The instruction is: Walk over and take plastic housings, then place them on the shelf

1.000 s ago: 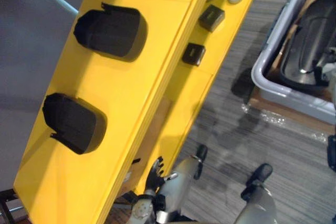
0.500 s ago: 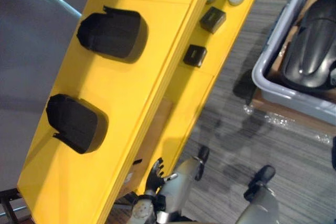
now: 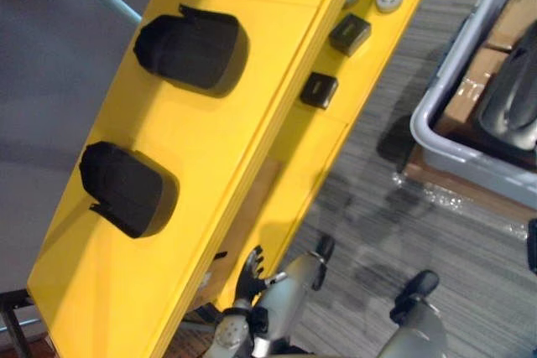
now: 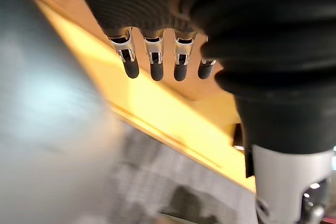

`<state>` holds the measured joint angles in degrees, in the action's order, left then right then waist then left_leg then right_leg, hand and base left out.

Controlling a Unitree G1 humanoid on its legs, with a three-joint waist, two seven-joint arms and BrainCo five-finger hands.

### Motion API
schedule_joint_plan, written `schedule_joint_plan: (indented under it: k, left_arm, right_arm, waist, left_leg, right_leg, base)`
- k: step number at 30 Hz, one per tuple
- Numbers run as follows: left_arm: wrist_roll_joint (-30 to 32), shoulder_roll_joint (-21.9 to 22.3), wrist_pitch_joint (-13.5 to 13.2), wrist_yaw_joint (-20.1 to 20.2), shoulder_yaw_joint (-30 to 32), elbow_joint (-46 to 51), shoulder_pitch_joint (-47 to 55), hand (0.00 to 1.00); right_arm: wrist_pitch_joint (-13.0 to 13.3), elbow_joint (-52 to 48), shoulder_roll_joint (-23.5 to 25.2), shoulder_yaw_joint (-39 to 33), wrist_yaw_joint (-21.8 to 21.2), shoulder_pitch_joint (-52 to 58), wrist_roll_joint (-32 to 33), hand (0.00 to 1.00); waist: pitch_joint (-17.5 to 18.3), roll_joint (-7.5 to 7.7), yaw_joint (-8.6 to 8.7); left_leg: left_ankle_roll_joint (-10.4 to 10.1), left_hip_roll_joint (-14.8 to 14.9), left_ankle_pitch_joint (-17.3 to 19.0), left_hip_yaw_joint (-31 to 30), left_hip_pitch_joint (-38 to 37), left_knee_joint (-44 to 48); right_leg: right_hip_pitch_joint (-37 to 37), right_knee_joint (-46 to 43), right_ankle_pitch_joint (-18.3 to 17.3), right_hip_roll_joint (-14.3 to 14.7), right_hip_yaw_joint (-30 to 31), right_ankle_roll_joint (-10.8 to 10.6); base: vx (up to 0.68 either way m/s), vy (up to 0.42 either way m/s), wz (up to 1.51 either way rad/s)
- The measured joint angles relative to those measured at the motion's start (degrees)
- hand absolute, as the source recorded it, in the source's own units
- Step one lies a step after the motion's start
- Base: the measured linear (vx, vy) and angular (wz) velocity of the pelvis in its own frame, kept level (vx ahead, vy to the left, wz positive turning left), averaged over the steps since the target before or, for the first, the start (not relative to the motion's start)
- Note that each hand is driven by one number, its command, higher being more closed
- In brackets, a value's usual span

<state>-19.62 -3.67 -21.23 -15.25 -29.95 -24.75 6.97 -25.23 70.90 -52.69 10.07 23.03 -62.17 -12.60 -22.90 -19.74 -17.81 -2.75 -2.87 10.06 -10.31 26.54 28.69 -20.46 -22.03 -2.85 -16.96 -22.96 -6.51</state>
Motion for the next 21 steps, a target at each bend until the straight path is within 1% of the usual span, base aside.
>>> schedule_joint_plan:
  k: [2, 3, 4, 5, 7, 8, 9, 10, 11, 12, 13, 14, 15, 17, 18, 19, 20, 21]
  left_arm:
    - [0.1, 0.0, -0.1, -0.1, 1.5, 3.3, 0.1, 0.00]
    - [0.5, -0.1, -0.1, -0.1, 2.9, 6.1, 0.3, 0.00]
    - [0.5, -0.4, -0.3, 0.0, 3.4, 7.4, 0.4, 0.00]
    - [0.7, -0.5, -0.5, 0.1, 4.7, 9.9, 0.6, 0.00]
    - [0.7, -0.8, -1.1, 0.7, 6.6, 13.1, 0.9, 0.00]
    - [0.6, -1.3, -1.2, 1.0, 7.6, 15.4, 0.9, 0.00]
    - [0.2, -2.2, -1.1, 2.1, 8.4, 17.3, 0.9, 0.00]
    - [0.2, -2.6, -1.1, 2.5, 8.8, 18.0, 0.9, 0.00]
    - [-1.0, -3.1, -0.7, 3.6, 9.2, 19.2, 0.8, 0.00]
    - [-2.6, -3.2, 0.4, 4.4, 9.6, 20.0, 0.5, 0.00]
    - [-2.6, -3.2, 1.1, 4.4, 9.8, 20.3, 0.2, 0.00]
    - [-2.6, -3.2, 1.9, 4.5, 10.3, 21.0, -0.1, 0.00]
    - [-2.6, -3.4, 3.7, 4.5, 11.7, 23.1, -0.6, 0.00]
    - [-2.6, -4.7, 5.7, 4.6, 12.0, 24.5, -2.2, 0.00]
    - [-2.6, -5.4, 7.6, 4.6, 12.5, 25.5, -3.8, 0.00]
    - [-2.6, -5.6, 9.5, 4.6, 13.5, 26.3, -5.1, 0.00]
    - [-2.6, -5.7, 10.3, 4.6, 14.0, 26.8, -5.7, 0.00]
    - [-2.6, -6.3, 11.7, 4.4, 14.2, 27.6, -7.0, 0.00]
  right_arm:
    - [0.5, 0.0, 0.7, -0.6, 1.2, 0.2, 0.0, 1.00]
    - [1.3, 0.0, 1.4, -1.0, 2.4, 0.2, 0.0, 1.00]
    - [1.9, -0.1, 1.7, -1.0, 3.0, 0.2, 0.0, 1.00]
    - [2.6, -0.2, 2.3, -1.0, 4.0, 0.2, 0.0, 1.00]
    - [3.0, -1.0, 3.5, -1.2, 5.7, 0.2, 0.0, 1.00]
    - [3.1, -2.1, 4.4, -2.5, 6.1, 0.2, 0.0, 1.00]
    - [3.4, -3.5, 5.2, -3.3, 6.5, 0.2, 0.0, 1.00]
    - [3.9, -4.4, 5.4, -3.5, 7.0, 0.2, 0.0, 1.00]
    - [5.1, -6.3, 5.6, -3.5, 7.5, 0.2, -0.1, 1.00]
    - [6.1, -8.2, 5.6, -3.6, 8.0, 0.0, -0.5, 1.00]
    - [6.6, -9.1, 5.6, -3.6, 8.2, 0.0, -0.8, 1.00]
    - [7.3, -10.3, 5.9, -3.6, 8.3, -0.2, -1.3, 1.00]
    - [8.7, -12.6, 7.2, -3.6, 8.5, -0.3, -1.7, 1.00]
    - [9.4, -14.8, 7.9, -3.6, 8.8, -0.3, -1.8, 1.00]
    - [9.5, -16.8, 8.9, -3.7, 9.7, -0.3, -1.8, 1.00]
    - [9.7, -18.7, 10.2, -3.9, 10.5, -0.2, -2.0, 1.00]
    - [10.0, -19.8, 10.9, -3.9, 10.9, -0.2, -2.4, 1.00]
    - [10.5, -22.7, 12.3, -4.4, 11.4, 0.4, -3.3, 1.00]
  waist:
    - [-0.3, 0.45, 0.59]
    - [-0.7, 0.90, 1.40]
    - [-1.0, 1.23, 1.70]
    - [-1.5, 1.96, 2.38]
    - [-2.5, 3.28, 3.32]
    - [-3.2, 4.31, 3.77]
    - [-4.3, 5.73, 4.20]
    - [-4.7, 6.37, 4.35]
    - [-5.3, 7.15, 4.54]
    - [-5.5, 7.55, 4.81]
    - [-5.7, 7.83, 4.97]
    - [-5.9, 8.10, 5.50]
    - [-6.5, 8.99, 6.17]
    - [-7.1, 9.85, 6.30]
    - [-7.4, 10.55, 6.41]
    - [-7.5, 11.45, 6.77]
    - [-7.5, 11.88, 7.12]
    - [-7.8, 12.76, 7.83]
  left_leg:
    - [0.0, 0.1, 0.0, 0.0, -0.8, -0.1]
    - [0.0, 0.2, 0.0, -0.1, -1.4, -0.2]
    - [0.0, 0.3, 0.0, -0.1, -1.6, -0.2]
    - [-0.1, 0.6, 0.1, -0.1, -2.1, -0.2]
    - [-0.4, 1.2, 0.3, 0.1, -2.9, -0.3]
    - [-0.6, 1.7, 0.4, 0.3, -3.6, -0.4]
    - [-0.6, 2.3, 0.4, 0.6, -4.5, -0.9]
    - [-0.6, 2.5, 0.4, 0.9, -4.9, -1.2]
    - [-0.7, 3.1, 0.4, 1.4, -5.5, -1.3]
    - [-0.7, 3.3, 0.4, 1.6, -6.1, -1.7]
    - [-0.9, 3.3, 0.3, 1.8, -6.6, -2.1]
    - [-1.0, 3.4, 0.2, 1.7, -6.9, -2.3]
    - [-1.1, 4.1, 0.1, 2.0, -7.6, -2.7]
    - [-1.5, 4.8, -0.1, 2.4, -8.4, -3.4]
    - [-1.7, 5.5, -0.2, 2.9, -8.9, -4.0]
    - [-2.1, 6.1, -0.5, 3.1, -9.5, -4.7]
    - [-2.2, 6.3, -0.6, 3.2, -9.7, -4.9]
    - [-2.5, 6.6, -0.8, 3.3, -10.5, -5.6]
  right_leg:
    - [1.1, 0.5, 0.0, 0.2, -0.2, 0.0]
    - [1.8, 0.9, 0.0, 0.4, -0.5, 0.0]
    - [2.1, 1.0, 0.0, 0.5, -0.5, 0.0]
    - [2.7, 1.5, 0.2, 0.8, -0.4, -0.1]
    - [3.5, 1.9, 0.3, 1.4, -0.3, 0.1]
    - [4.1, 2.3, 0.4, 2.0, -0.1, 0.2]
    - [4.8, 2.8, 0.6, 2.3, 0.1, 0.5]
    - [5.0, 2.9, 0.6, 2.5, 0.4, 0.6]
    - [5.3, 3.3, 0.8, 3.0, 0.8, 0.8]
    - [5.7, 3.7, 1.0, 3.3, 1.0, 0.9]
    - [5.9, 3.7, 1.0, 3.4, 1.1, 0.9]
    - [6.3, 3.9, 1.1, 3.7, 1.1, 0.9]
    - [6.9, 4.5, 1.3, 4.2, 1.3, 1.2]
    - [7.6, 5.7, 1.9, 5.0, 1.5, 1.6]
    - [8.2, 6.9, 2.5, 5.8, 1.6, 1.8]
    - [8.7, 8.1, 3.1, 6.5, 1.8, 2.1]
    - [8.9, 8.5, 3.4, 6.8, 1.9, 2.3]
    - [9.6, 9.4, 3.7, 7.2, 2.1, 2.4]
  base:
    - [0.00, 0.010, 0.03]
    - [0.00, 0.000, 0.00]
    - [0.00, 0.000, 0.00]
    - [-0.01, 0.008, -0.08]
    - [-0.01, 0.001, -0.12]
    - [-0.01, -0.008, -0.17]
    - [-0.01, -0.001, -0.20]
    - [-0.01, -0.005, -0.22]
    - [-0.01, -0.003, -0.21]
    - [0.00, -0.009, -0.18]
    - [0.01, -0.018, -0.07]
    - [0.01, -0.024, -0.08]
    - [0.00, -0.020, -0.10]
    - [0.00, -0.015, -0.18]
    - [0.00, -0.050, -0.22]
    - [-0.01, -0.053, -0.19]
    - [0.00, -0.057, -0.14]
    - [0.00, -0.046, -0.12]
